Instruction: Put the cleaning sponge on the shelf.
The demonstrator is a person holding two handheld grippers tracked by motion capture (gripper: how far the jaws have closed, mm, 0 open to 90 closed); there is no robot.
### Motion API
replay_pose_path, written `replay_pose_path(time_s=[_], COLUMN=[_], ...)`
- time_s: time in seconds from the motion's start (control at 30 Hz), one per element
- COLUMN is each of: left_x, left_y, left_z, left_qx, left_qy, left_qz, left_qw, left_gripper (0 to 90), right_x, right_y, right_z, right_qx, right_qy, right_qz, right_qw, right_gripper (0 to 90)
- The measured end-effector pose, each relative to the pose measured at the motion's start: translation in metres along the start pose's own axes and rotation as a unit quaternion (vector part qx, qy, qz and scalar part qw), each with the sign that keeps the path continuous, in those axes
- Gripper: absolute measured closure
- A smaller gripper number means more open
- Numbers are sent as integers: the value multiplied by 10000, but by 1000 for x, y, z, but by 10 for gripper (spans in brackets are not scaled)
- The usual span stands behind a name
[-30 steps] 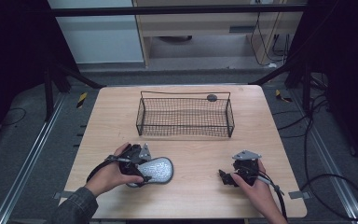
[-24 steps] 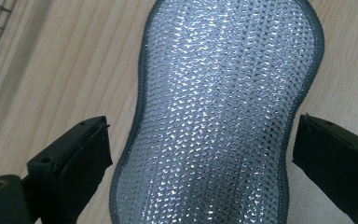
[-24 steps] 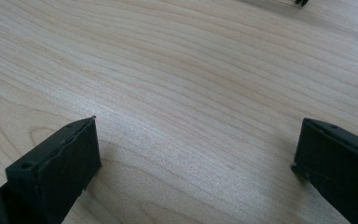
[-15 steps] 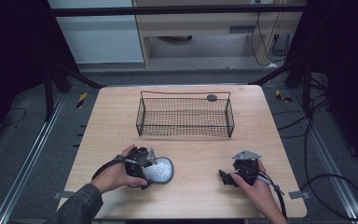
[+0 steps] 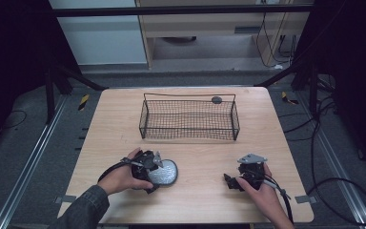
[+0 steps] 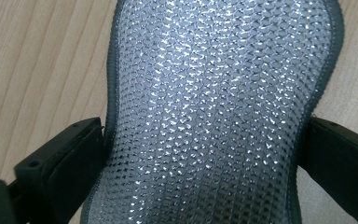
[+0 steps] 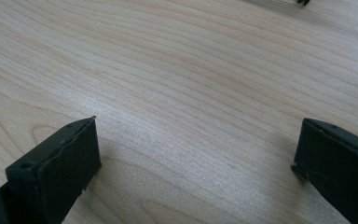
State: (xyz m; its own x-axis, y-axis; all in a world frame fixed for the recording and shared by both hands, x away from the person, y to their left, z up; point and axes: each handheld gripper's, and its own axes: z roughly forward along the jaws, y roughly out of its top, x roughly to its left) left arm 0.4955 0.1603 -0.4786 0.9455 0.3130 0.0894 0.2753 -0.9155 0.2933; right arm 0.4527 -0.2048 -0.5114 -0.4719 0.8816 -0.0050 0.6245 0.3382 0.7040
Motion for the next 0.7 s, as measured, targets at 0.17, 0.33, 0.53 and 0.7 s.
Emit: replay_pose_path(time_s=[0.17,0.33,0.53,0.7], left_x=[4,2,9,17], left_y=[0,2,4,4], left_z=[0,-5,2,5], left_qx=[-66,-109,-8,-126], left_qy=[10,62,53,-45], left_qz=[-84,10,-59,-216], left_qw=[9999,9999,10000,9997], left_gripper=[0,35,15,0], right_x=[0,0,0,0], right_y=[0,0,0,0], right_z=[0,0,0,0], right_qx=[0,5,8,8], right_qy=[4,6,30,33], right_qz=[-19,-21,-10,-32], right_qw=[10000,10000,10000,10000], right_gripper=[4,4,4,4])
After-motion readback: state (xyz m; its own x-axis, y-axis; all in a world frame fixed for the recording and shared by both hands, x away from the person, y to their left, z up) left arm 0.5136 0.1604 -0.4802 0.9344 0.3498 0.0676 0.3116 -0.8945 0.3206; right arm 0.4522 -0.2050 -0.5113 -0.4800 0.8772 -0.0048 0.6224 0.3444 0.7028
